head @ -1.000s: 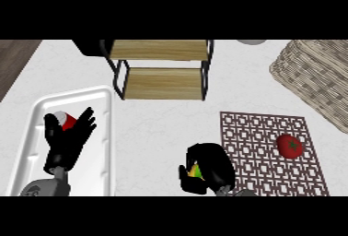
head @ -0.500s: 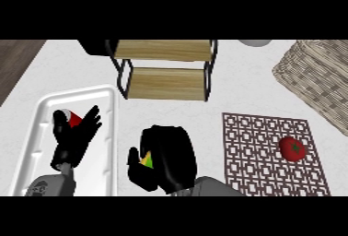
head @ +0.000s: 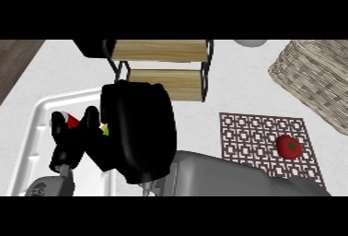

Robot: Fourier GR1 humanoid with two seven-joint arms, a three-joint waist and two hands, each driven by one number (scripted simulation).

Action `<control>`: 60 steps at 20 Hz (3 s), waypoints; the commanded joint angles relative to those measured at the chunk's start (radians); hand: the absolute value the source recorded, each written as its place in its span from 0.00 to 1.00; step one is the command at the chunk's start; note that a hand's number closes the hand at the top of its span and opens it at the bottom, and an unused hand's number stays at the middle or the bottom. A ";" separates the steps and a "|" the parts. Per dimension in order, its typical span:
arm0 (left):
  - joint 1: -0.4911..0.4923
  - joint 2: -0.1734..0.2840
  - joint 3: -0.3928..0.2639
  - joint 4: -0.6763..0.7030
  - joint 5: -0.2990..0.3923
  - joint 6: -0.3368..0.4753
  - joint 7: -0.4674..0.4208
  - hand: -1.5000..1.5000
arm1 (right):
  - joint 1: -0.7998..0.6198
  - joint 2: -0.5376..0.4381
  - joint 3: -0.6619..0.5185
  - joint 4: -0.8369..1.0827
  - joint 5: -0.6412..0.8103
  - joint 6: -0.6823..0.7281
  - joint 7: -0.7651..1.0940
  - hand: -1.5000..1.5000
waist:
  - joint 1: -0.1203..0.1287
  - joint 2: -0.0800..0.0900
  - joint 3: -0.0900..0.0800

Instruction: Pick the lemon from the placemat and place it in the tiered shelf

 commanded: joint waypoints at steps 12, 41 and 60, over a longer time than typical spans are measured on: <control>0.022 -0.027 -0.007 -0.011 -0.006 0.017 -0.006 0.50 | -0.528 0.013 -0.339 0.358 -0.113 0.028 0.196 1.00 | -0.024 0.009 0.001; 0.054 0.002 0.023 -0.019 -0.004 -0.027 -0.054 0.50 | -0.668 0.014 -0.602 1.127 -0.123 -0.084 -0.455 1.00 | -0.014 0.023 0.001; 0.005 0.028 0.053 -0.022 0.004 -0.023 0.005 0.50 | -0.697 -0.025 -0.763 1.209 -0.168 -0.243 -0.576 0.00 | -0.023 0.023 0.002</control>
